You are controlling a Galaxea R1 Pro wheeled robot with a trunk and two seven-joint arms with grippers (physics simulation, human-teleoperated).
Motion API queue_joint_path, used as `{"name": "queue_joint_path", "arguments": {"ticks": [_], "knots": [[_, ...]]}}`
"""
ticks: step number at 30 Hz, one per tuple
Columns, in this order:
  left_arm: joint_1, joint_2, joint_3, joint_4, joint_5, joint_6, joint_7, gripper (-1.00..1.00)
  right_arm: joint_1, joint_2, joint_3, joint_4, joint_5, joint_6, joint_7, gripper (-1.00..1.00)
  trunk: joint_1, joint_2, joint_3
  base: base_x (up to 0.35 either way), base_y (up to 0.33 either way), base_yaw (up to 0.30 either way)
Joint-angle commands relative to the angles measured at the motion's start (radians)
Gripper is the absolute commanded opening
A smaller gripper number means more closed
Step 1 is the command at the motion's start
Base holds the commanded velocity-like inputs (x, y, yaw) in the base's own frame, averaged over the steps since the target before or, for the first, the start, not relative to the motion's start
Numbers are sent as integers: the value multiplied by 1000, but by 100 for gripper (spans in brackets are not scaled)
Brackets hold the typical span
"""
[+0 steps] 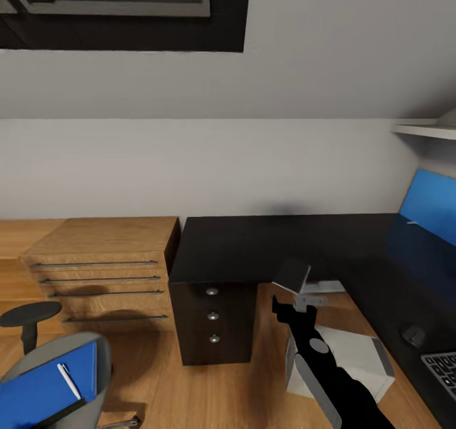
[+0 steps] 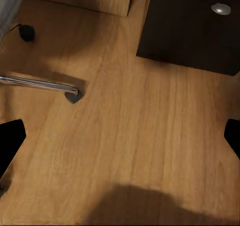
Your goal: In the bedroom, organize the workspace by keeping the computer under the desk, ensuring the monitor is on the desk, placing the keyboard on the desk next to the monitor, placing the mouse on the desk next to the keyboard, moving the folder from the swivel chair onto the desk next to the mouse, stacking the notebook on top of the folder with the pen on top of the notebook, and positioning the swivel chair next to the desk.
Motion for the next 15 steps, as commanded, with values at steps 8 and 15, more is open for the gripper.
{"name": "queue_joint_path", "arguments": {"ticks": [8,15], "knots": [[-1,0,9,0,-9,-2,-2,100,-1,-3,30,12,-5,4,-8,100,-1,-1,-1,-317,0,249],[0,0,9,0,-9,-3,-2,100,-1,-3,33,36,-5,4,-8,100,-1,-1,-1,-128,0,129]]}}
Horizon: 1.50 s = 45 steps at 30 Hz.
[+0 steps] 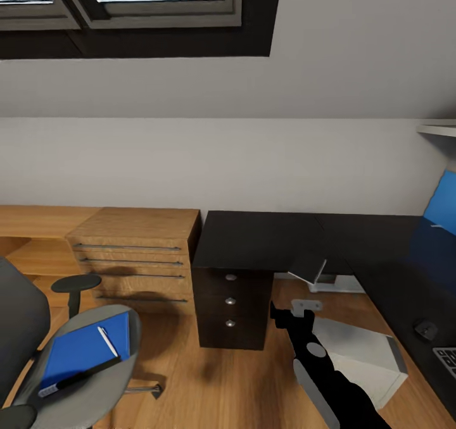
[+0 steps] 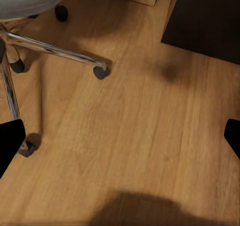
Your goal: In the bedroom, organize the workspace by keeping the computer under the desk, ensuring the monitor is on the desk, placing the keyboard on the desk next to the monitor, placing the mouse on the desk next to the keyboard, moving the folder from the swivel chair onto the desk next to the mouse, stacking the notebook on top of the folder with the pen on top of the notebook, and positioning the swivel chair next to the desk.
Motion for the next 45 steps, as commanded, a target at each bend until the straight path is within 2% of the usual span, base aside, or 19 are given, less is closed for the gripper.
{"name": "queue_joint_path", "arguments": {"ticks": [1,4,6,10,13,14,16,17,18,19,21,22,25,28,32,38,45], "knots": [[-1,-1,9,0,-9,-2,-2,100,-1,-1,4,13,-5,4,-8,100,0,-1,-1,-29,0,32],[-1,-1,8,0,-10,-2,-2,100,-1,0,6,50,-4,-5,-7,100,0,-1,-1,-18,0,20],[-1,-1,9,0,-10,-1,1,100,-1,3,13,138,4,-69,-6,100,0,-1,-1,-3,0,4],[-1,0,10,0,-9,0,3,100,-1,6,36,233,17,-114,-6,100,0,-1,-1,-1,0,1],[-1,1,10,0,-9,1,4,100,-1,19,61,372,20,-151,-2,100,0,-1,-1,0,0,0],[-1,1,10,0,-9,2,4,100,-1,35,72,477,21,-191,-1,100,0,-1,-1,0,0,0],[-1,1,9,0,-9,2,4,100,-1,59,79,587,23,-252,0,100,-4,6,2,0,0,0],[-1,1,10,0,-9,2,4,100,-1,85,83,693,25,-334,1,100,-8,13,5,0,0,0],[-1,1,10,0,-9,2,4,100,-1,97,85,742,26,-379,1,100,-12,20,8,0,0,0],[-1,1,10,0,-9,2,5,100,-1,118,87,832,27,-469,2,100,-15,27,11,0,0,0],[-1,1,11,0,-8,2,5,100,-1,138,88,939,28,-583,7,100,-23,41,18,0,0,0],[-1,2,11,0,-8,2,5,100,-1,143,88,966,28,-610,11,100,-27,48,21,0,0,0],[-1,4,12,0,-8,2,5,100,-1,157,88,1036,28,-674,43,100,-38,69,30,0,0,0],[-1,6,12,0,-8,3,5,100,-1,161,86,1066,27,-700,77,100,-50,90,40,0,0,0],[-1,7,13,0,-8,30,6,100,-1,160,84,1081,25,-713,98,100,-65,118,52,0,0,7],[-1,7,12,0,-6,125,5,100,-1,162,83,1096,21,-717,107,100,-88,160,71,0,0,146],[-1,7,11,-1,-6,149,1,100,-1,158,80,1115,18,-717,109,100,-88,160,71,0,0,241]]}}
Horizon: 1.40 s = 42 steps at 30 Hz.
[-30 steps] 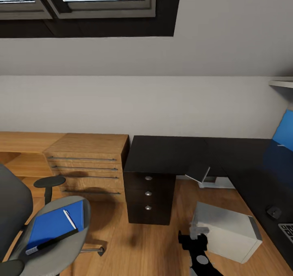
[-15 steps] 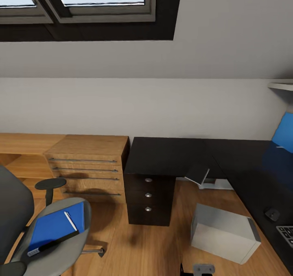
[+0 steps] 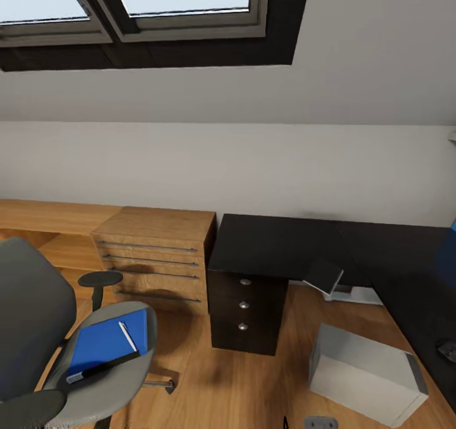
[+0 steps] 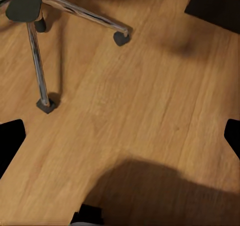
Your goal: In the bedroom, organize the workspace by keeping the computer under the desk, ensuring the monitor is on the desk, placing the keyboard on the desk next to the monitor, placing the mouse on the desk next to the keyboard, moving the folder from the swivel chair onto the desk next to the mouse, stacking the notebook on top of the folder with the pen on top of the notebook, and positioning the swivel chair next to the desk.
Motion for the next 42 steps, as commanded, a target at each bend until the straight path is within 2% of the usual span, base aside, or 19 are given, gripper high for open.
{"name": "queue_joint_path", "arguments": {"ticks": [1,42], "knots": [[-1,0,9,0,-9,-2,-3,100,0,0,9,3,-5,-2,-5,100,0,-1,-1,0,0,255],[0,0,6,0,-13,10,-4,100,0,-2,9,8,-9,-9,-14,100,0,-1,-12,0,0,272]]}}
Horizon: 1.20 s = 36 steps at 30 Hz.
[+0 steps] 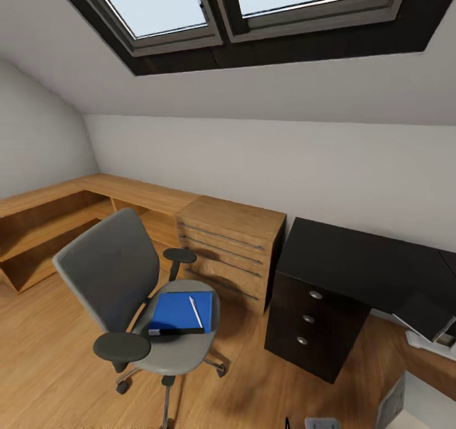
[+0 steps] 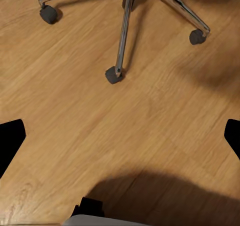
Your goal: In the bedroom, organize the workspace by keeping the computer under the desk, ensuring the monitor is on the desk, placing the keyboard on the desk next to the monitor, placing the mouse on the desk next to the keyboard, moving the folder from the swivel chair onto the desk next to the mouse, stacking the notebook on top of the folder with the pen on top of the notebook, and positioning the swivel chair next to the desk.
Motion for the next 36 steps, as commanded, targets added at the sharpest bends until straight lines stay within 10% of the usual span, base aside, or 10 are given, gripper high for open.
{"name": "queue_joint_path", "arguments": {"ticks": [1,36], "knots": [[-1,0,9,0,-10,-3,-3,100,0,0,9,0,-5,-2,-5,100,0,-1,-2,0,0,275],[-1,1,9,1,-8,-3,-4,100,0,5,15,-1,1,-2,-6,100,0,-1,-35,0,-50,214]]}}
